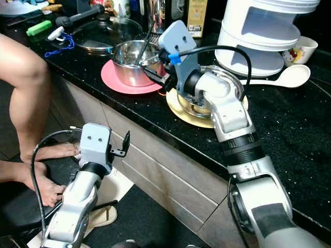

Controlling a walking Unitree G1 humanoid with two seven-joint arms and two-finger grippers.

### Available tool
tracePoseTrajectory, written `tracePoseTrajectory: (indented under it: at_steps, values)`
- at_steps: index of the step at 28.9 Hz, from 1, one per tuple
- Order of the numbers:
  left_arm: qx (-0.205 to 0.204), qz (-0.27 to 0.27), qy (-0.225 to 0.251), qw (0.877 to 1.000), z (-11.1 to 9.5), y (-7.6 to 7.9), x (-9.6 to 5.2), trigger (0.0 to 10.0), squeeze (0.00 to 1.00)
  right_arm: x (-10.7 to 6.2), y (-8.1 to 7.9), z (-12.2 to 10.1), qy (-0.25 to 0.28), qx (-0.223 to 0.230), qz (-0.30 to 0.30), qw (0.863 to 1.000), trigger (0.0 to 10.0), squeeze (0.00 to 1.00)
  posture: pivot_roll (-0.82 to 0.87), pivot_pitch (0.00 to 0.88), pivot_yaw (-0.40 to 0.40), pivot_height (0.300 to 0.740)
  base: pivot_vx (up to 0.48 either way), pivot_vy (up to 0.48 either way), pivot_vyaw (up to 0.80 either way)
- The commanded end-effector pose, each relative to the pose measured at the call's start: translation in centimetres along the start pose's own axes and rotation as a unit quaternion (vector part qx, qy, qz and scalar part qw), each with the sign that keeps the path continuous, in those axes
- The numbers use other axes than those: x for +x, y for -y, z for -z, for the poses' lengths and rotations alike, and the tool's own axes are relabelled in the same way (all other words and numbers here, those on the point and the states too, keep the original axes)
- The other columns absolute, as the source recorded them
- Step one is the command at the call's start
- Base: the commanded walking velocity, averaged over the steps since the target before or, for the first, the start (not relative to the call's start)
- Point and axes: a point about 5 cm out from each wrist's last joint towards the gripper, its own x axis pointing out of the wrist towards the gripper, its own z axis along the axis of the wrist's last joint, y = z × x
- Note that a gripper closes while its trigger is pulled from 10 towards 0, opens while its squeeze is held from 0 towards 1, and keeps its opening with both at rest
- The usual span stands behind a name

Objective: Kitchen organization

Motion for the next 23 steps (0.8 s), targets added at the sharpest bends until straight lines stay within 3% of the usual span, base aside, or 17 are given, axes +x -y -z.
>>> tracePoseTrajectory:
  at_steps: [1,6,13,18,21,22,23]
  values:
    - [0.007,0.002,-0.01,1.0,0.3,0.1,-0.1,10.0,0.0,0.4,-0.8,-0.3,-0.016,-0.042,-0.033,0.998,10.0,0.0,0.09,0.042,-0.069,0.732,0.0,0.0,0.0]
    - [0.007,0.001,-0.009,1.0,0.3,0.1,0.0,10.0,0.0,0.7,-1.1,0.4,-0.066,-0.062,-0.046,0.995,10.0,0.0,0.09,0.042,-0.071,0.732,0.0,0.0,0.0]
    - [0.006,0.001,-0.009,1.0,0.3,0.2,0.0,10.0,0.0,0.9,-0.3,1.1,-0.112,-0.043,-0.012,0.993,10.0,0.0,0.09,0.04,-0.074,0.732,0.0,0.0,0.0]
    - [0.004,0.001,-0.009,1.0,0.3,0.2,-0.1,10.0,0.0,-0.3,2.1,1.0,-0.131,-0.006,0.04,0.991,10.0,0.0,0.08,0.04,-0.071,0.732,0.0,0.0,0.0]
    - [0.004,0.002,-0.009,1.0,0.3,0.2,-0.1,10.0,0.0,-0.8,2.7,1.0,-0.137,-0.003,0.049,0.989,10.0,0.0,0.08,0.04,-0.071,0.732,0.0,0.0,0.0]
    - [0.004,0.002,-0.009,1.0,0.3,0.2,-0.1,10.0,0.0,-1.2,3.1,1.0,-0.143,-0.002,0.052,0.988,10.0,0.44,0.08,0.041,-0.071,0.732,0.0,0.0,0.0]
    - [0.004,0.002,-0.009,1.0,0.3,0.2,-0.1,10.0,0.0,-1.2,3.1,1.0,-0.143,-0.002,0.052,0.988,10.0,0.44,0.08,0.041,-0.071,0.732,0.0,0.0,0.0]
